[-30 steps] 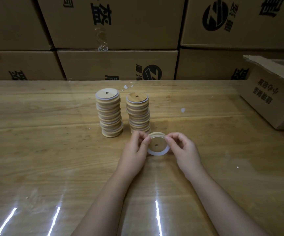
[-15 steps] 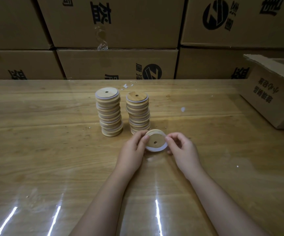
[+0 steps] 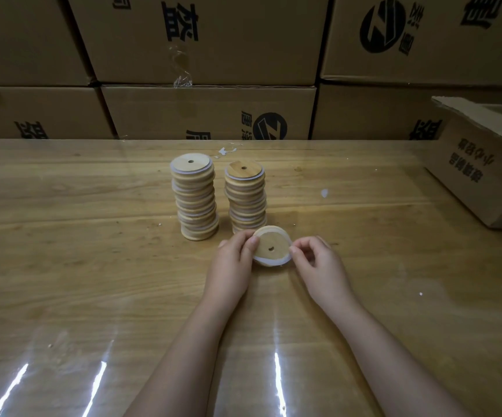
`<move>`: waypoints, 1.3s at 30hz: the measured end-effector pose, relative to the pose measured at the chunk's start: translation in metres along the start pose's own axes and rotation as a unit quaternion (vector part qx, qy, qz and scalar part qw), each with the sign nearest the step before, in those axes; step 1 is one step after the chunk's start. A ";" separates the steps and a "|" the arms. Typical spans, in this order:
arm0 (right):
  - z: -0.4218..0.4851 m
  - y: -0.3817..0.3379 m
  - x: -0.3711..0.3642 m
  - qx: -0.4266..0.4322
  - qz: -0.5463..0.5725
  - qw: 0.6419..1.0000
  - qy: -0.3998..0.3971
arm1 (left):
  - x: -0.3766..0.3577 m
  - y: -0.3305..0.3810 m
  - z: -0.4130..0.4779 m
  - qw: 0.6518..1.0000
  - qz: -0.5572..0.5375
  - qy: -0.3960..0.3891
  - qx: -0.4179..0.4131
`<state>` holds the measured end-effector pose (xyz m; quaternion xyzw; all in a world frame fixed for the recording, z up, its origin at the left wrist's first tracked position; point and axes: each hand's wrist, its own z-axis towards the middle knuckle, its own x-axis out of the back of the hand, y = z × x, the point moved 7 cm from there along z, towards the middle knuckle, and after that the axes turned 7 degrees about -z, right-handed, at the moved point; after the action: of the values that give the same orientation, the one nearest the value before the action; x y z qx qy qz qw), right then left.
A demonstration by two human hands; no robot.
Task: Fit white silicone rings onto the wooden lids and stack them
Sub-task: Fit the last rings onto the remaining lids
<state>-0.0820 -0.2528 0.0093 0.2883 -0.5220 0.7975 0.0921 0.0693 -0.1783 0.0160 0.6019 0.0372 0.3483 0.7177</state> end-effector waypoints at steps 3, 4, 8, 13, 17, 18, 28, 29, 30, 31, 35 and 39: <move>0.000 0.000 -0.001 -0.001 -0.010 1.000 -0.016 | 0.002 0.000 -0.001 1.000 0.017 0.008 -0.002; -0.001 0.000 -0.002 -0.001 -0.015 1.000 -0.021 | 0.002 0.000 -0.001 1.000 0.019 0.007 -0.001; -0.002 0.000 -0.004 -0.005 -0.022 0.999 -0.038 | 0.002 -0.001 0.000 1.000 0.002 -0.021 0.008; -0.004 0.000 -0.004 -0.004 0.017 0.999 -0.045 | 0.008 0.006 -0.002 1.000 0.010 0.012 -0.024; -0.003 -0.002 0.001 0.005 0.061 0.998 -0.010 | 0.004 0.021 -0.006 0.991 0.072 -0.005 -0.112; -0.002 -0.001 0.002 0.005 0.066 0.998 0.001 | 0.002 0.023 -0.006 0.990 0.071 -0.008 -0.121; -0.004 -0.007 0.011 0.031 0.034 0.996 0.076 | -0.003 0.020 -0.007 0.992 -0.022 -0.011 -0.125; -0.005 -0.008 0.012 0.039 0.022 0.996 0.082 | -0.003 0.021 -0.008 0.992 -0.032 -0.012 -0.123; -0.005 -0.009 0.013 0.046 0.010 0.995 0.086 | -0.003 0.021 -0.008 0.992 -0.041 -0.013 -0.120; -0.005 -0.010 0.014 0.049 0.000 0.995 0.088 | -0.002 0.021 -0.008 0.992 -0.052 -0.014 -0.117; -0.005 -0.010 0.011 0.047 -0.020 0.996 0.078 | 0.000 0.021 -0.007 0.990 -0.109 -0.013 -0.092; -0.005 -0.009 0.009 0.041 0.053 0.997 0.049 | -0.001 0.015 -0.004 0.980 -0.191 -0.035 -0.051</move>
<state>-0.0870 -0.2463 0.0199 0.2249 -0.4980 0.8351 0.0632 0.0600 -0.1747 0.0279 0.5583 0.1083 0.1849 0.8015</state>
